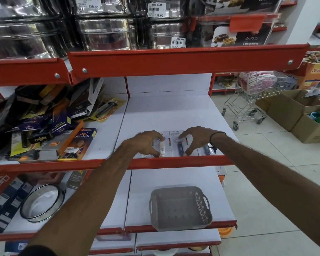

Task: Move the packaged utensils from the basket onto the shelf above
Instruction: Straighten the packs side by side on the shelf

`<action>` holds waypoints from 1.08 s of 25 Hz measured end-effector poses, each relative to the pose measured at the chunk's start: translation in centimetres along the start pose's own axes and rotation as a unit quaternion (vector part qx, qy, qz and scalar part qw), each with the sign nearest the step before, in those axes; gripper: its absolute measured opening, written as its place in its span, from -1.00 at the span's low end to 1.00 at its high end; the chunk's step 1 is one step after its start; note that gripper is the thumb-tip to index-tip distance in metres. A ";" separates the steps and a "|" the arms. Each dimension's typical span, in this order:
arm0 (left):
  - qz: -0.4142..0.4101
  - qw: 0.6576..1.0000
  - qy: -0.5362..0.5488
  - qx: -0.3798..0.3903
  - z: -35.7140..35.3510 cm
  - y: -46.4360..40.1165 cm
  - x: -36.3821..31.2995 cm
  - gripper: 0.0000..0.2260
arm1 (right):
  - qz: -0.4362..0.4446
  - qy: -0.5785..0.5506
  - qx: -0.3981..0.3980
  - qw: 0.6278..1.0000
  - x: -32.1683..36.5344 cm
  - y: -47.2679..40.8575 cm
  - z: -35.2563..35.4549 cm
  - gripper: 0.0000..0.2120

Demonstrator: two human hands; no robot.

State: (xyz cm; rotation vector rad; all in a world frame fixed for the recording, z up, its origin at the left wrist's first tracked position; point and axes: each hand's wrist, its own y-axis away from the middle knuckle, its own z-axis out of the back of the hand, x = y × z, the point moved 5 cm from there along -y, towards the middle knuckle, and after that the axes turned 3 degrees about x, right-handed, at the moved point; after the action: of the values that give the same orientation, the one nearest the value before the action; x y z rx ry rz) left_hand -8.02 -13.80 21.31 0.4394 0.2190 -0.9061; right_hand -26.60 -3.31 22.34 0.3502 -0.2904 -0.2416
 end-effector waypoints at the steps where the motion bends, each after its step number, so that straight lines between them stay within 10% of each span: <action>1: 0.000 1.000 0.000 0.000 0.0 0.0 0.0 -0.29 | 0.000 -0.004 0.001 1.000 0.0 0.1 0.0 -0.23; 27: -0.021 0.997 -0.071 0.003 0.3 -2.1 -4.3 -0.31 | -0.028 0.020 -0.026 0.999 -4.1 3.0 2.6 -0.10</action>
State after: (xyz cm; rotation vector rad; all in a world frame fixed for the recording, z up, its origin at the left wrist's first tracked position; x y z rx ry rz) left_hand -12.31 -12.00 22.57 0.3742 0.0956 -0.9753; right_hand -30.74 -0.18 24.86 0.3122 -0.2340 -0.2971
